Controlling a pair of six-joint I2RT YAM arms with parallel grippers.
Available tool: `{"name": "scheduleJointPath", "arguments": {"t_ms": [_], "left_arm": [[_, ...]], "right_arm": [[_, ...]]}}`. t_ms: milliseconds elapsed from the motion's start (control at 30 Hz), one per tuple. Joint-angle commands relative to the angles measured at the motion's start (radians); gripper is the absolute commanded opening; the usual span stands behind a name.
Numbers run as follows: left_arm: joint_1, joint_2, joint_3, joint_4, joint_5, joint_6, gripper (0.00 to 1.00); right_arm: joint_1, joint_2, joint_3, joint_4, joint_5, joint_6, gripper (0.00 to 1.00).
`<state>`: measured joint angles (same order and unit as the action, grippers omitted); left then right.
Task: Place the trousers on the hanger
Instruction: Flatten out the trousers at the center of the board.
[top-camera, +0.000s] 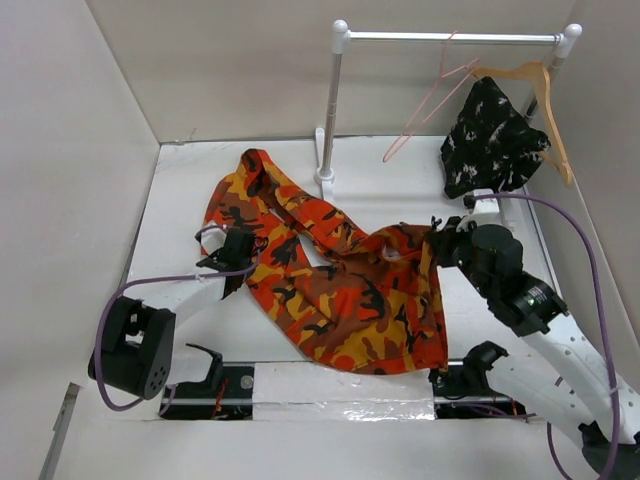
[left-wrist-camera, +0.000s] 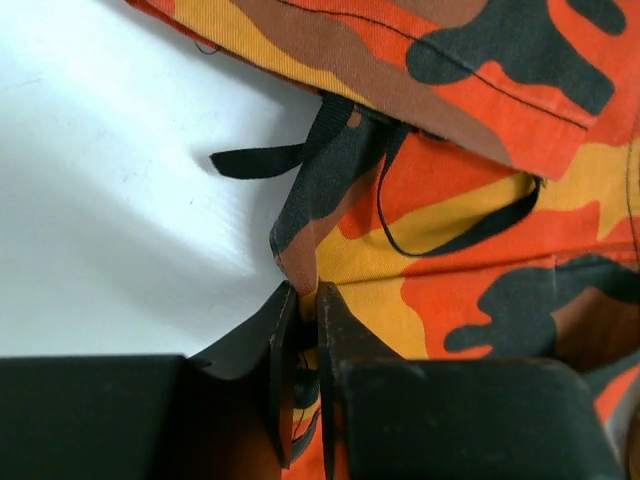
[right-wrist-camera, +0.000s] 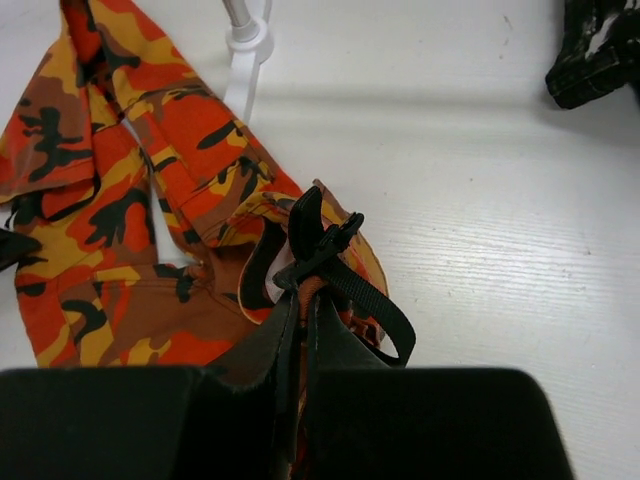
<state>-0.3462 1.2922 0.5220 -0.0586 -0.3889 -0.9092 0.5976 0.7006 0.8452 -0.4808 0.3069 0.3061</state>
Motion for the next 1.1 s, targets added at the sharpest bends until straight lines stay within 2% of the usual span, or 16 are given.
{"name": "scheduleJointPath", "arguments": {"t_ms": [0,67,100,200,233,300,367,500,700,733,767,833,867,933,967,1067], "left_arm": [[-0.036,-0.13,0.082,-0.142,-0.042,-0.033,0.0],[-0.054,-0.241,0.102,-0.214,-0.066,-0.033,0.0],[-0.054,-0.369,0.11,-0.249,-0.079,-0.031,0.0],[-0.063,-0.602,0.101,-0.358,-0.082,-0.02,0.0],[-0.063,-0.644,0.093,-0.401,-0.068,-0.016,0.0],[-0.074,-0.706,0.069,-0.447,-0.031,-0.048,0.0],[-0.106,-0.722,0.046,-0.426,0.043,-0.048,0.0],[-0.106,-0.731,0.02,-0.403,0.172,-0.05,0.0],[-0.106,-0.782,-0.056,-0.322,0.318,-0.01,0.0],[-0.106,-0.775,-0.053,-0.313,0.329,0.001,0.04],[-0.106,-0.766,-0.053,-0.297,0.349,0.021,0.24],[-0.106,-0.737,-0.059,-0.273,0.367,0.042,0.38],[-0.106,-0.729,-0.053,-0.268,0.352,0.052,0.48],[-0.106,-0.72,-0.042,-0.253,0.314,0.065,0.58],[-0.106,-0.717,-0.013,-0.251,0.27,0.073,0.59],[-0.106,-0.696,0.062,-0.259,0.172,0.098,0.59]], "right_arm": [[-0.073,0.008,0.0,0.126,-0.012,-0.016,0.0],[-0.114,0.025,-0.001,0.139,-0.015,-0.013,0.0],[-0.139,0.042,-0.005,0.155,-0.012,-0.013,0.0],[-0.277,0.068,-0.029,0.182,-0.002,-0.006,0.0],[-0.367,0.086,-0.043,0.2,-0.021,-0.005,0.0],[-0.465,0.114,-0.072,0.252,-0.069,0.01,0.0],[-0.597,0.175,-0.084,0.312,-0.136,0.027,0.0],[-0.735,0.325,-0.04,0.331,-0.164,0.042,0.0],[-0.789,0.502,-0.005,0.386,-0.071,0.065,0.0],[-0.803,0.52,0.006,0.393,-0.051,0.068,0.0],[-0.82,0.539,0.014,0.396,-0.052,0.077,0.09],[-0.82,0.568,0.04,0.39,-0.081,0.083,0.29],[-0.82,0.563,0.043,0.383,-0.1,0.087,0.51],[-0.805,0.498,0.022,0.406,-0.138,0.087,0.71],[-0.779,0.466,-0.012,0.409,-0.147,0.085,0.82],[-0.715,0.319,-0.092,0.429,-0.196,0.073,0.84]]}}
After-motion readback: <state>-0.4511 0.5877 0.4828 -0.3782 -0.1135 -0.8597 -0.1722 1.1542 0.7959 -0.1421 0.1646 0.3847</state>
